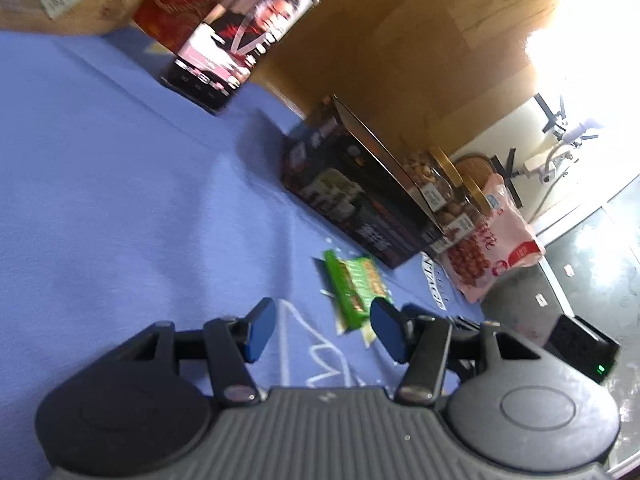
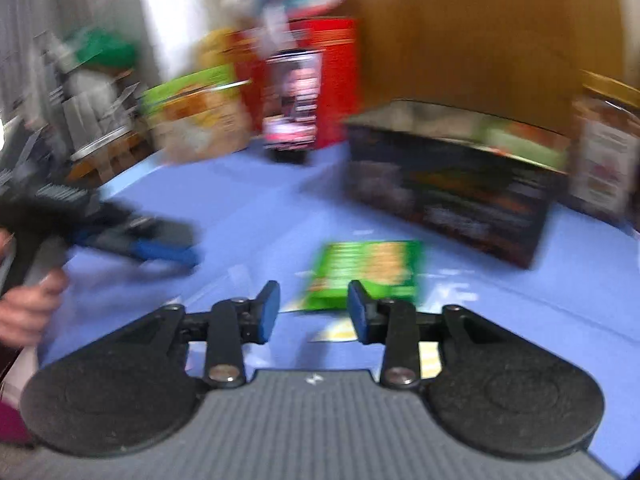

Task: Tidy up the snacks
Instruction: 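Grasp the green cracker pack with the left tool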

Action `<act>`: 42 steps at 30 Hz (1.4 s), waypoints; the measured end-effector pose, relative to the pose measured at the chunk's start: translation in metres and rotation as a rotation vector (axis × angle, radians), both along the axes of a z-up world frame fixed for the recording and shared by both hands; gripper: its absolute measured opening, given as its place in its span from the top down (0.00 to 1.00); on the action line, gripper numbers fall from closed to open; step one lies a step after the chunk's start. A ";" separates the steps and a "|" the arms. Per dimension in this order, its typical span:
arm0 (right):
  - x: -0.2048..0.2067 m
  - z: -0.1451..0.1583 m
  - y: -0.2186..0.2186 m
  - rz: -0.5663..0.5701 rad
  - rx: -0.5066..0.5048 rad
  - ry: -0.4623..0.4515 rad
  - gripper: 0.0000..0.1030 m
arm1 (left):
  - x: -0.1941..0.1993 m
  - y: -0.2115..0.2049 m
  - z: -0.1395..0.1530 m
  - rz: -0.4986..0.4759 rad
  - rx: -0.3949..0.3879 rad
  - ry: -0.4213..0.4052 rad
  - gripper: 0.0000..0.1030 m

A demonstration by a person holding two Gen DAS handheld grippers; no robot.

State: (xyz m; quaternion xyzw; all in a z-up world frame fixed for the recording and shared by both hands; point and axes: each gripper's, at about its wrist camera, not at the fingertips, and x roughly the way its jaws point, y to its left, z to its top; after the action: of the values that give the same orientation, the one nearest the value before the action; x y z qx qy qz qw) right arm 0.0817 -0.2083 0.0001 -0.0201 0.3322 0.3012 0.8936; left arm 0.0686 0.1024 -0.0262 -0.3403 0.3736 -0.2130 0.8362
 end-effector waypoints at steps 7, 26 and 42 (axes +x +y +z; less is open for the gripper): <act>0.020 -0.015 0.001 0.020 -0.045 0.061 0.40 | 0.038 -0.042 -0.006 -0.081 0.026 0.045 0.48; 0.012 0.005 0.012 0.028 0.035 -0.068 0.55 | 0.054 -0.054 0.026 -0.112 0.033 -0.069 0.60; 0.025 -0.003 0.011 0.039 0.066 0.016 0.50 | 0.087 -0.028 0.043 -0.070 0.122 -0.077 0.55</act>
State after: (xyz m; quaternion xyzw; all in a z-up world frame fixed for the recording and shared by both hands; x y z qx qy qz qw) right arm 0.1064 -0.1977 -0.0028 0.0055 0.3289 0.3294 0.8850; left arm 0.1557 0.0748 0.0170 -0.2671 0.3650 -0.2321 0.8611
